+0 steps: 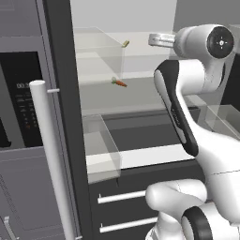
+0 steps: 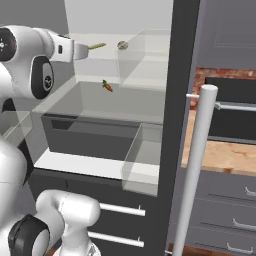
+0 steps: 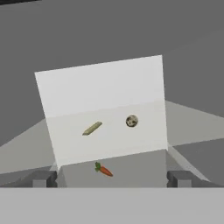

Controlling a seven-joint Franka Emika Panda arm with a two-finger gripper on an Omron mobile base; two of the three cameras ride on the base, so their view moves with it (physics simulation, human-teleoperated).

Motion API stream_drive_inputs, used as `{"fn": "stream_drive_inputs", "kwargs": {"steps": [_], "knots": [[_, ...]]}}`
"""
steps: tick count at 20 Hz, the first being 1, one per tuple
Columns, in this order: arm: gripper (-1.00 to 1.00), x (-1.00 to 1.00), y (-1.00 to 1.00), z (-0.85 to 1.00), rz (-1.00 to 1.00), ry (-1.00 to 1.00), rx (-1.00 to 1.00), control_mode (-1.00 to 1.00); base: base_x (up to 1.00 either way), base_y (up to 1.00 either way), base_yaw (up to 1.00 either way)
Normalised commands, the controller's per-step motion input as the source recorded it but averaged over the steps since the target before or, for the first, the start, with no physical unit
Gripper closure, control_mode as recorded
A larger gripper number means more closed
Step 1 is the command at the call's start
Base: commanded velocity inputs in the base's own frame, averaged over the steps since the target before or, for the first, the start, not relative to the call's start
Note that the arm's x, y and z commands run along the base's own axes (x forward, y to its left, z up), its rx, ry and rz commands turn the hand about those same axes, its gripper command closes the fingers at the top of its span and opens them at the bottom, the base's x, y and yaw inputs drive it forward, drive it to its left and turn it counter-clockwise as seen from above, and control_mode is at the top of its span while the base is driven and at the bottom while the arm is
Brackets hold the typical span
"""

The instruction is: Pick the egg and butter from the fridge and place them by the bowl for mixing.

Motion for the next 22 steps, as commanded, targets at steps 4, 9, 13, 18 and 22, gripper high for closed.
{"fn": "stream_drive_inputs", "kwargs": {"steps": [4,9,13,18,22], "knots": [[-1.0,0.08,0.14,-0.03,0.03,0.03,0.02,-1.0,0.0,0.0,0.0],[-1.0,0.19,0.41,-0.07,0.12,0.05,0.0,-1.0,0.0,0.0,0.0],[-1.0,0.27,0.32,-0.01,0.1,0.05,0.0,-1.0,0.0,0.0,0.0],[-1.0,0.38,0.09,0.0,0.04,0.07,0.0,-1.0,0.0,0.0,0.0],[-1.0,0.38,0.0,0.0,0.0,0.09,0.0,-1.0,0.0,0.0,0.0]]}}
